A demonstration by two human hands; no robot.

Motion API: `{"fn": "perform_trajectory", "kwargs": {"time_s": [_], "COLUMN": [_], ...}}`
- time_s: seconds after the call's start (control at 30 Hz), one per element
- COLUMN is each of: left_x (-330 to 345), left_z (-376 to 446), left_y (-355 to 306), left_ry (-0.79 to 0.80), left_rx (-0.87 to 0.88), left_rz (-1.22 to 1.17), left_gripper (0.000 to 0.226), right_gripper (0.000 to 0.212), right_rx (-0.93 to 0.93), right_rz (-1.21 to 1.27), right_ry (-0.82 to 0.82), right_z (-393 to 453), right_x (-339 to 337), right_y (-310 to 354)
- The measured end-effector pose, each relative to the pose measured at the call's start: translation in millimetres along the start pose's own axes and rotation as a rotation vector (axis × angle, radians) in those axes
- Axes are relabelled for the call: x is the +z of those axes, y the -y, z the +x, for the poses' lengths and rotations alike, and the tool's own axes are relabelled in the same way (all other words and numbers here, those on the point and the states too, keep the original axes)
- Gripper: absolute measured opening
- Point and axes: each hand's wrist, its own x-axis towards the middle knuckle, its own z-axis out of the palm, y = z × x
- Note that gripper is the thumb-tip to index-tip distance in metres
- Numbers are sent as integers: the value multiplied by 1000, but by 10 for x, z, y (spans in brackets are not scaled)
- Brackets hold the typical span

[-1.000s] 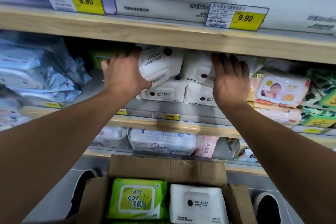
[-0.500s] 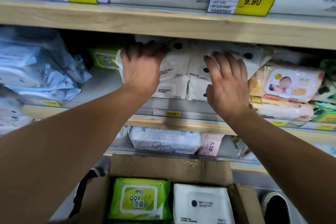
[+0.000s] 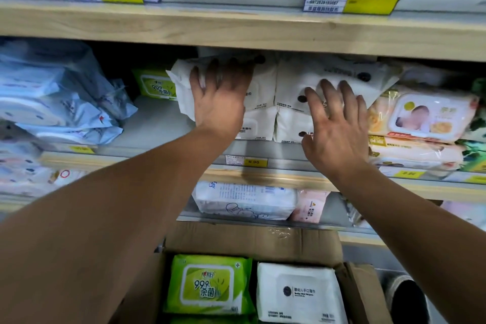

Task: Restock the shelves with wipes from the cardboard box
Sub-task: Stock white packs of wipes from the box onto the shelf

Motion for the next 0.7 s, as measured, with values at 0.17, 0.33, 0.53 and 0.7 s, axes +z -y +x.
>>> {"fn": "perform_trajectory", "kwargs": {"time_s": [0.17, 0.33, 0.53, 0.7], "left_x": [81, 125, 7, -162], "left_z": [142, 186, 193, 185], "left_y": [57, 140, 151, 206], "left_ry": [-54, -28, 74, 135], "left_rx": [32, 81, 87, 129], "left_rz": [-4, -58, -81, -145], "left_gripper": [97, 94, 89, 84], "right_gripper": [87, 86, 88, 85], "right_rx": [5, 9, 55, 69], "right_rz": [-3, -7, 3, 2], "right_ry": [3, 4, 45, 137], "right_z": [32, 31, 67, 60], "right_x": [10, 51, -33, -177], "right_y": [-45, -47, 42, 81]}}
